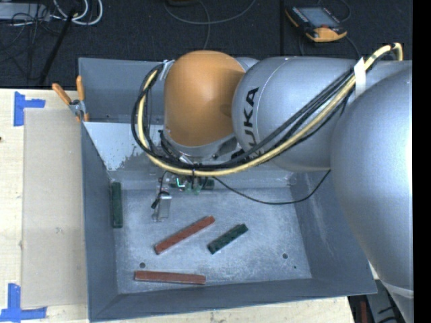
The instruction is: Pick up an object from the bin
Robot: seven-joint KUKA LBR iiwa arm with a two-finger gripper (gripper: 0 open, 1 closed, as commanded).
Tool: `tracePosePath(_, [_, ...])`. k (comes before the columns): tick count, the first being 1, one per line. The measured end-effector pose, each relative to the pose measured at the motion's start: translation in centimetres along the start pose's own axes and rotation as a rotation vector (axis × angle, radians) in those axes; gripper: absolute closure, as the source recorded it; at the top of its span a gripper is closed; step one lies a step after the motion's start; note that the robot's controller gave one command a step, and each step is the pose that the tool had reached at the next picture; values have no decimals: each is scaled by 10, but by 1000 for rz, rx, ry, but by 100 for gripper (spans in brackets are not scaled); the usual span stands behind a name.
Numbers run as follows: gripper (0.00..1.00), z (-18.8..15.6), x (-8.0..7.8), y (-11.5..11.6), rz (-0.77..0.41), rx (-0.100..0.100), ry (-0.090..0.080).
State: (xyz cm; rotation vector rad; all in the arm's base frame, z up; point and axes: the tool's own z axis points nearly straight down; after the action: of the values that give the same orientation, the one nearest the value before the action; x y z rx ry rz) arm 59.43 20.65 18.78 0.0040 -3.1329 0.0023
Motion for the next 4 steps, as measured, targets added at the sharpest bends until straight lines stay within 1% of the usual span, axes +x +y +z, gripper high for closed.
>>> tracePosePath(1, [0,109,19,-75,-88,3,2])
tracePosePath(2, [100,104,16,-72,-88,-2,-8])
tracePosePath(3, [0,105,17,-72,-86,-1,-7])
tracePosePath(4, [0,111,75,-101,-51,0,-4])
